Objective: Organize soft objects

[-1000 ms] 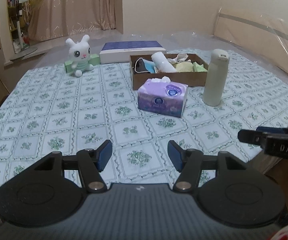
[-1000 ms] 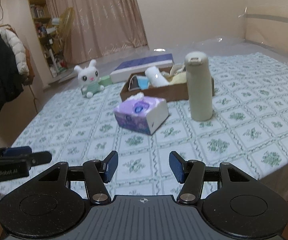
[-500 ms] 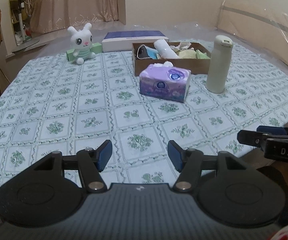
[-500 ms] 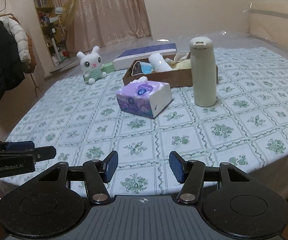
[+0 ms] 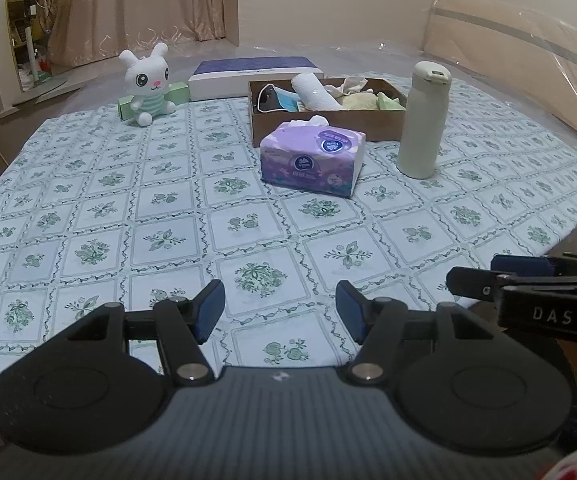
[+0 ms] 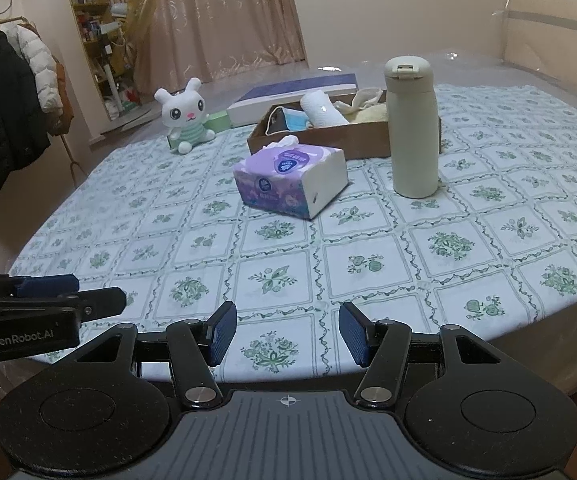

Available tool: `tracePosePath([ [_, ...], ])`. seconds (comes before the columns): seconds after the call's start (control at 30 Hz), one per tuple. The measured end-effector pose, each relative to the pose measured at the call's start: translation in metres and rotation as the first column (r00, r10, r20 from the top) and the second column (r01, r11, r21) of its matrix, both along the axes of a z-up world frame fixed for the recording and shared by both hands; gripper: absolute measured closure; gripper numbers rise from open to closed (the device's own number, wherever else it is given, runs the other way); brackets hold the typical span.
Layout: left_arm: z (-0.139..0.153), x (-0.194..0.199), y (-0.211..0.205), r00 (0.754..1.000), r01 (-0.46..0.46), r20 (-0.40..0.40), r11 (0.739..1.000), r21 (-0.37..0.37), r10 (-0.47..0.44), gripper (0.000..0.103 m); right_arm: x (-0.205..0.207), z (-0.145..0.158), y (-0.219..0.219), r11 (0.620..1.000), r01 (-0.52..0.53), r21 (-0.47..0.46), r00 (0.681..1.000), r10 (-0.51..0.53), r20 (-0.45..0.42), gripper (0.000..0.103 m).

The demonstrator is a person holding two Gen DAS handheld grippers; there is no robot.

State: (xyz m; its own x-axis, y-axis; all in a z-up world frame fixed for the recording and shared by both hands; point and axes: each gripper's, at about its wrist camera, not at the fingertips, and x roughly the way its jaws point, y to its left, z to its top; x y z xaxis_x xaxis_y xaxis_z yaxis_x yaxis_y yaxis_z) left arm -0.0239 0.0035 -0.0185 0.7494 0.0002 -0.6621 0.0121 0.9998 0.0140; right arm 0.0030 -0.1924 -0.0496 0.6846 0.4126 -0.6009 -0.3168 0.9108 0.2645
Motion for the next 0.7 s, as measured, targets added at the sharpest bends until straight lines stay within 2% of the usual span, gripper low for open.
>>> tracePosePath([
  [0.7, -0.0059, 0.0021, -0.0004, 1.000, 0.011, -0.015, 1.000, -0.007, -0.011, 0.044, 0.0023, -0.0049, 0.0036, 1.000, -0.005, -0.005, 1.000, 0.004, -0.019, 0.046],
])
